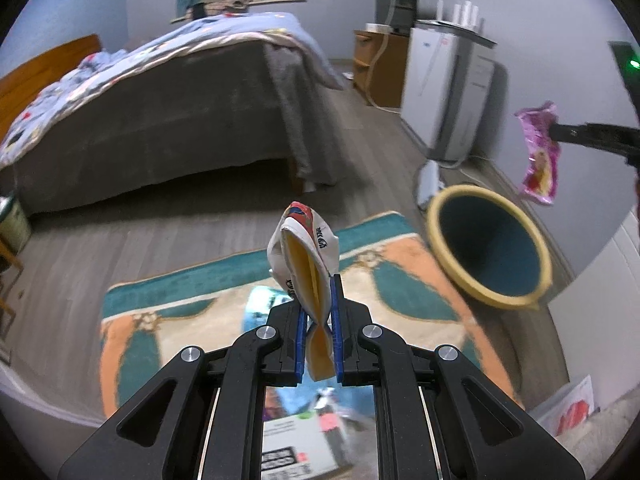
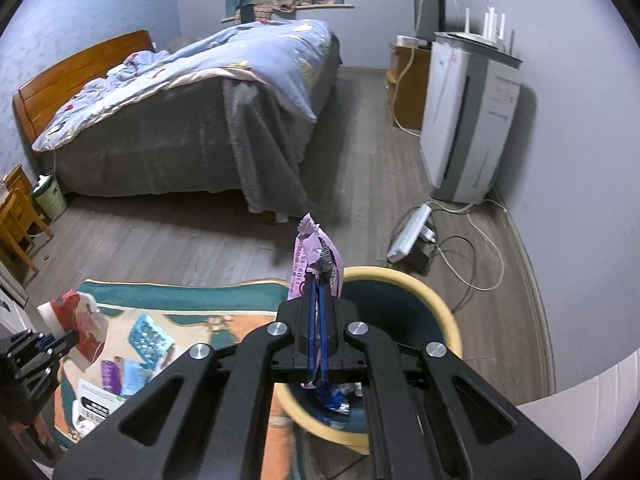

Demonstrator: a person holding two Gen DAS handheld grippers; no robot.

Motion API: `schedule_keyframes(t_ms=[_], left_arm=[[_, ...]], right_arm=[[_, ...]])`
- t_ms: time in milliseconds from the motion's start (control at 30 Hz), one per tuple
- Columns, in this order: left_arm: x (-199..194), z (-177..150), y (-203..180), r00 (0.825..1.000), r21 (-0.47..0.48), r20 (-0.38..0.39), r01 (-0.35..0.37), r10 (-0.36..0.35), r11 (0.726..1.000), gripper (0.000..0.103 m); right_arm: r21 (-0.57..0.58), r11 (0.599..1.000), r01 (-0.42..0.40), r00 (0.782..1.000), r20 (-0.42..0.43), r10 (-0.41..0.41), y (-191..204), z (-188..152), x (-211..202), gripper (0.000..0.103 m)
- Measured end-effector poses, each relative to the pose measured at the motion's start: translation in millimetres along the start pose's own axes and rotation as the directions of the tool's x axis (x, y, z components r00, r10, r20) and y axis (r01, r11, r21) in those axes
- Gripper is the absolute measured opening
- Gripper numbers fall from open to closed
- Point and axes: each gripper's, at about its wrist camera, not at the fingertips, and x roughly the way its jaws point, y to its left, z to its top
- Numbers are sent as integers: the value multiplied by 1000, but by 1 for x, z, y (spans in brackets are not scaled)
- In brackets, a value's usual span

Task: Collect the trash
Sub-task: 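Drop the pink wrapper into the bin with right tool while left tool drops white wrapper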

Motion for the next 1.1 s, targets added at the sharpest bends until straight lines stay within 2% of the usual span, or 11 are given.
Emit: schedule_keyframes(t_ms=[200,333,400,600,700,800,933,1000,1067,1100], left_arm=[[5,2,-43,999,52,-7,46,-46,998,11],[15,8,-73,994,47,-17,108,-108,993,11],[23,12,-93,987,39,-27,162,-161,986,11],[60,25,-147,964,74,-111,252,-243,965,12],[76,32,-167,955,82,-135,275,-263,958,12],[93,42,-183,958,123,-148,264,-245,957,12],[111,56,-192,960,133,-149,258,-238,957,20],[114,59,-195,964,150,-140,246,-225,958,30],[114,59,-195,968,161,-129,236,-216,958,47],[113,57,-195,968,164,-125,235,-216,958,48]], right_arm=[[49,998,45,997,-63,-42,-35,-12,26,1],[81,996,38,994,-110,-29,-47,-22,41,1],[90,995,38,992,-127,-26,-53,-27,47,1],[142,990,13,985,-171,12,-66,-36,58,1],[164,986,11,984,-177,18,-72,-38,61,1],[184,983,5,984,-179,29,-76,-39,63,1],[196,981,5,983,-181,31,-81,-39,66,2],[212,977,-2,982,-187,42,-84,-40,68,3],[218,976,-1,979,-199,46,-85,-41,72,5],[216,976,3,978,-203,42,-85,-42,73,6]])
